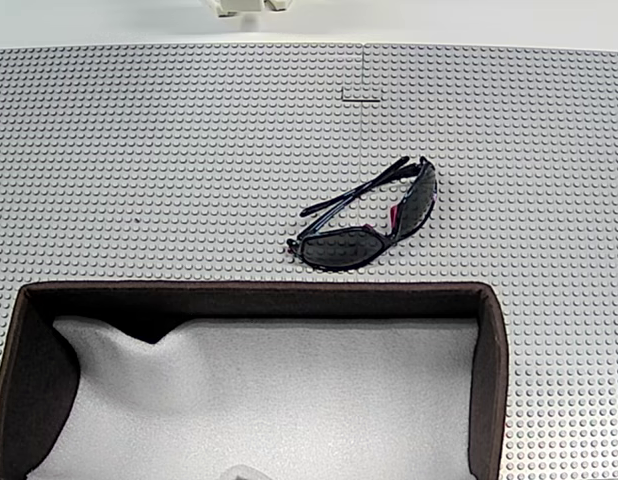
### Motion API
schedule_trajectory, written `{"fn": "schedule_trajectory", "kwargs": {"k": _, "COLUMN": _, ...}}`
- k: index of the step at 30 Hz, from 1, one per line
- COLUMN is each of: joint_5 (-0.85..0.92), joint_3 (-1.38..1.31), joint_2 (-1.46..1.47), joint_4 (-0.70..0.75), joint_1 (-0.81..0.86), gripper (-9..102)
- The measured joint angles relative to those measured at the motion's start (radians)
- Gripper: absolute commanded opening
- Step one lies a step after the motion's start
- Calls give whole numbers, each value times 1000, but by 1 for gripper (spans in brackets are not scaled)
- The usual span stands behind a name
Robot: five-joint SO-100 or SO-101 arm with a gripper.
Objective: Grasp a glasses and put it in the bin.
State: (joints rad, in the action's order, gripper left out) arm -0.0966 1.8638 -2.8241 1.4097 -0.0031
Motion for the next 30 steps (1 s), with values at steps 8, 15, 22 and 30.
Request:
{"fn": "schedule_trajectory", "kwargs": {"k": 8, "joint_5": 87, "joint_3": 149, "joint_2": -456, "joint_4": 17, "joint_1": 104, "gripper": 0}}
{"fn": "schedule_trajectory", "kwargs": {"k": 15, "joint_5": 87, "joint_3": 149, "joint_2": -469, "joint_4": 31, "joint_1": 54, "gripper": 0}}
{"fn": "schedule_trajectory", "kwargs": {"k": 22, "joint_5": 87, "joint_3": 149, "joint_2": -368, "joint_4": 37, "joint_1": -54, "gripper": 0}}
{"fn": "schedule_trajectory", "kwargs": {"k": 30, "joint_5": 147, "joint_3": 133, "joint_2": -152, "joint_4": 183, "joint_1": -296, "gripper": 0}}
